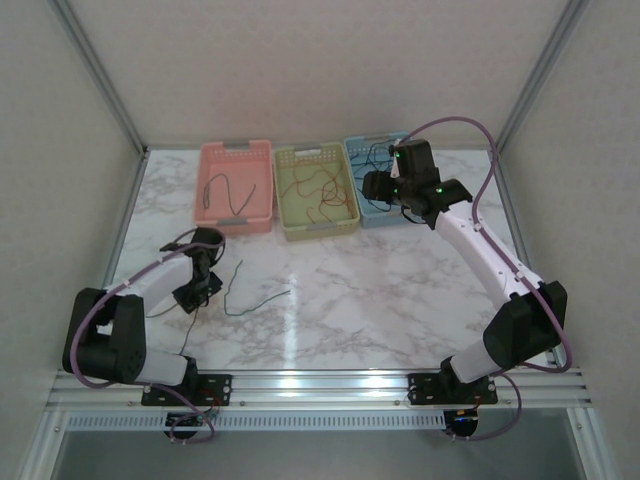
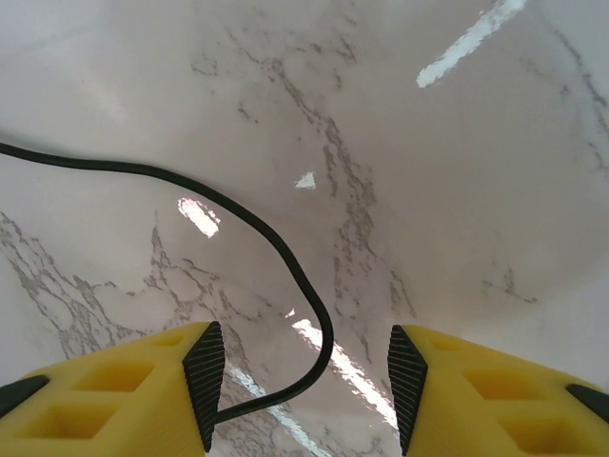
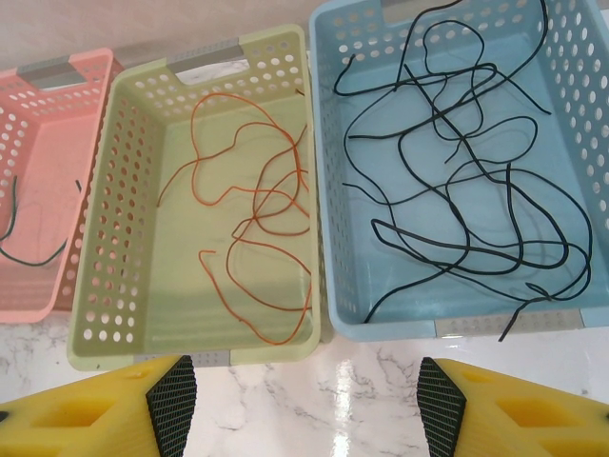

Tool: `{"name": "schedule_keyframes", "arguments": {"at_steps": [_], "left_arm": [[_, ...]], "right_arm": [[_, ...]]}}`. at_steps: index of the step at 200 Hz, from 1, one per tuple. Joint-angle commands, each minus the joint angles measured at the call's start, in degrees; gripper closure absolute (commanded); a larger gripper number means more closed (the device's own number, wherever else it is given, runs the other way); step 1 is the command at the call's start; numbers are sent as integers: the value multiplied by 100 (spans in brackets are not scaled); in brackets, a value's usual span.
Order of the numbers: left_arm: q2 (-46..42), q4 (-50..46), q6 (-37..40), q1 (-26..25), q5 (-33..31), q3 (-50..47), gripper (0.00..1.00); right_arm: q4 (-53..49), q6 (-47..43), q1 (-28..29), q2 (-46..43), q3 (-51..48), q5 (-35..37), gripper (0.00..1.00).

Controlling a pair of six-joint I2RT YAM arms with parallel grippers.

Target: Untangle the cables

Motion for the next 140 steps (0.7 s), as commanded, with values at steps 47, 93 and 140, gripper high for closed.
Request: {"name": "schedule_keyframes", "arguments": {"at_steps": [47,93,140], "left_arm": [[171,224,-112,-18,107,-160,67],[120,184,-94,8,115,-151,77],[-396,-84,16,64,109,-134,98]], "right_arm": [[139,-114,-5,-143,-142,-66,34],[176,-160,-5,-177,-167,-37,34],[178,-188,-6,-177,-195,-31,34]]}}
